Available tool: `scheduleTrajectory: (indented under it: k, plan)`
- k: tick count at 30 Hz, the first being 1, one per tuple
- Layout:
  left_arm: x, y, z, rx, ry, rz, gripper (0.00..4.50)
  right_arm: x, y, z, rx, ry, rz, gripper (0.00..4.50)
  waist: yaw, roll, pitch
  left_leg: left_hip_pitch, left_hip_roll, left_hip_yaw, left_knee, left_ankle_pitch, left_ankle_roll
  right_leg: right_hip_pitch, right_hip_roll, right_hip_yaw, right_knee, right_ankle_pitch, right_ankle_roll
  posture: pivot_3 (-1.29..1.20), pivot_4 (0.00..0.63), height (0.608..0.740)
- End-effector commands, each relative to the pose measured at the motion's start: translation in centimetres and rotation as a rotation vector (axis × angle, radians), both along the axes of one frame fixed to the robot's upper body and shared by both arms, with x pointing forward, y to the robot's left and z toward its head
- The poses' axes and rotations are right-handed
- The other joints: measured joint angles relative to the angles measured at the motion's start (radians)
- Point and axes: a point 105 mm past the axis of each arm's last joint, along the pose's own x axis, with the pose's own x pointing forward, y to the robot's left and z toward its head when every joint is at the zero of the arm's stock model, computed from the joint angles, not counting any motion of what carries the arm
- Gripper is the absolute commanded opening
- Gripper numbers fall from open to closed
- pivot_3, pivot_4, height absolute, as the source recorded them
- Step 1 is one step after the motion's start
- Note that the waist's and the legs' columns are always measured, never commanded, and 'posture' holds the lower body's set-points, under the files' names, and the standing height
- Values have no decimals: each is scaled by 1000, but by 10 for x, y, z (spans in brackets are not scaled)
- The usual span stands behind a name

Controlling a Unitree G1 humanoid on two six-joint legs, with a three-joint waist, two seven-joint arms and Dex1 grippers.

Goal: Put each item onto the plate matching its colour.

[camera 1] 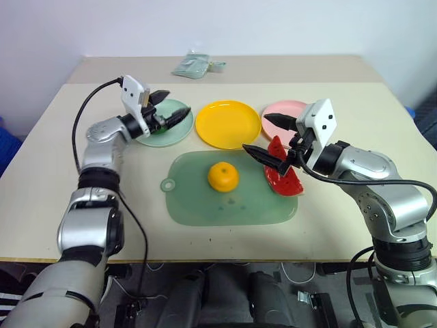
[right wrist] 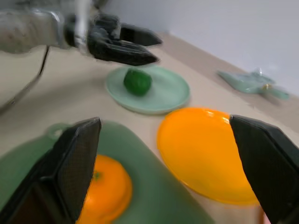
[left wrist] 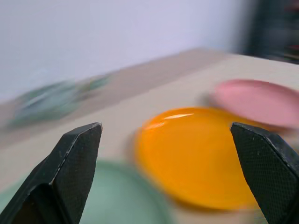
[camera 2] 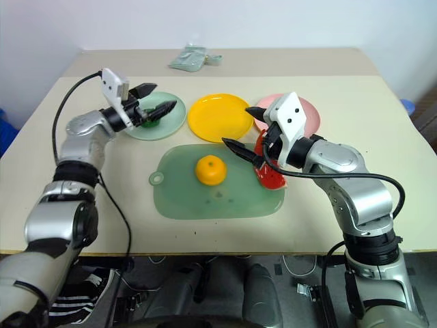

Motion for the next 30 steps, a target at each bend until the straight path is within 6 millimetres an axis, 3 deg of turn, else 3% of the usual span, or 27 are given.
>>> scheduleTrajectory:
  k: [1,5,11,17,21,30]
  plan:
    - [-48,-14,-3,56,56,-335,4467,-6,-2,16,8,-50,29,4500,-7,0,0,0,0,0,0,0,0,0,0,0,0,0,0,0,150,740]
    - [-85,-31,-16,89,123,-556,4467,-7,-5,14,-8,-30,51,4500,-1,0,0,0,1,0,0,0,0,-1,1,0,0,1,-1,0,150,740]
    - [-76,-63,-34,132,107,-573,4467,-1,-19,17,-20,-33,11,4500,27,0,0,1,1,0,0,0,0,2,0,0,-2,1,-1,0,150,740]
    - [-69,-86,-57,221,72,-567,4467,-29,-33,3,-89,64,101,4500,28,0,0,0,1,0,0,0,0,1,0,0,-2,1,-1,0,150,740]
    - [-59,-97,-50,137,71,-546,4467,-48,-49,5,-110,83,108,4500,30,0,0,0,1,0,1,-1,1,1,0,0,-3,1,-1,0,150,740]
    - [-58,-105,-57,154,71,-570,4467,-51,-53,-1,-95,88,74,4500,28,1,0,0,1,1,1,-1,1,2,0,0,-3,0,-1,0,150,740]
